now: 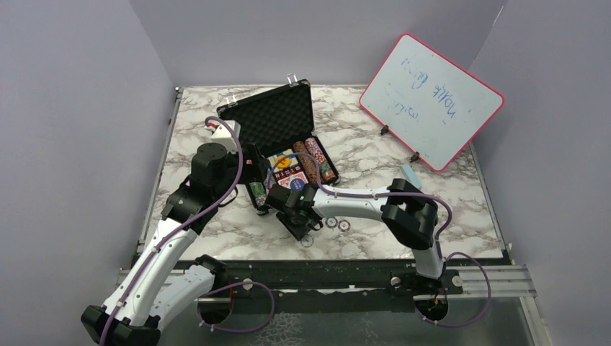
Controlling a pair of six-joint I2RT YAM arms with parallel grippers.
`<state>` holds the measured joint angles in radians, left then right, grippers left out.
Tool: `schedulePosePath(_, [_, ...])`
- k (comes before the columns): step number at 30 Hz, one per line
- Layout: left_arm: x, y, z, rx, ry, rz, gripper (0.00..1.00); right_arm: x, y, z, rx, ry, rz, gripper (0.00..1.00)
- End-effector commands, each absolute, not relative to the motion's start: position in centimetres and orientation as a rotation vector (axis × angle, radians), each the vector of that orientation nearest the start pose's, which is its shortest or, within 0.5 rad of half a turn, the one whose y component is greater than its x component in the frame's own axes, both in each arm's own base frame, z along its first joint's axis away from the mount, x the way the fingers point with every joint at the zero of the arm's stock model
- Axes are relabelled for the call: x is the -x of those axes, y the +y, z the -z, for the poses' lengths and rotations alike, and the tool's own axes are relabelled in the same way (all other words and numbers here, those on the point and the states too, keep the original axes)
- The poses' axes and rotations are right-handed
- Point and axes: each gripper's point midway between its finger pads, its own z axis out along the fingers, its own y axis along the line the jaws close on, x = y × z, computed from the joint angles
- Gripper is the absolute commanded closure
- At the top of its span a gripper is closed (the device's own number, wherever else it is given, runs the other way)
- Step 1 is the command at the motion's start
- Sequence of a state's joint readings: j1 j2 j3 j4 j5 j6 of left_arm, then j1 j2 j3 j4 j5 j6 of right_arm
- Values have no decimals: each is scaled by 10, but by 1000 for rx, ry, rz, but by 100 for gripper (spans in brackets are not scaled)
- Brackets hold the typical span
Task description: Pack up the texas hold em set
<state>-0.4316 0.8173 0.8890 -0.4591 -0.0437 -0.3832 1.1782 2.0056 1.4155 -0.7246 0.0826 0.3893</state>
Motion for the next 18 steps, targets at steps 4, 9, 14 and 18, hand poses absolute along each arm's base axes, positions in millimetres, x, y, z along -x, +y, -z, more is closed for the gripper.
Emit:
schedulePosePath(4, [-261,-129,-253,-12,1981,497,22,-132,354,15,1157,2764,-152,56])
schedulePosePath(9, [-261,-130,-250,-11,1989,499,22,-134,348,6,1152,2745,-129,47])
schedulePosePath(14, [-261,-130,-247,-11,1998,495,22,-127,339,8,1196,2755,-111,45])
schedulePosePath(18, [-261,-130,-243,-13,2007,493,22,-127,327,11,1193,2769,-49,44])
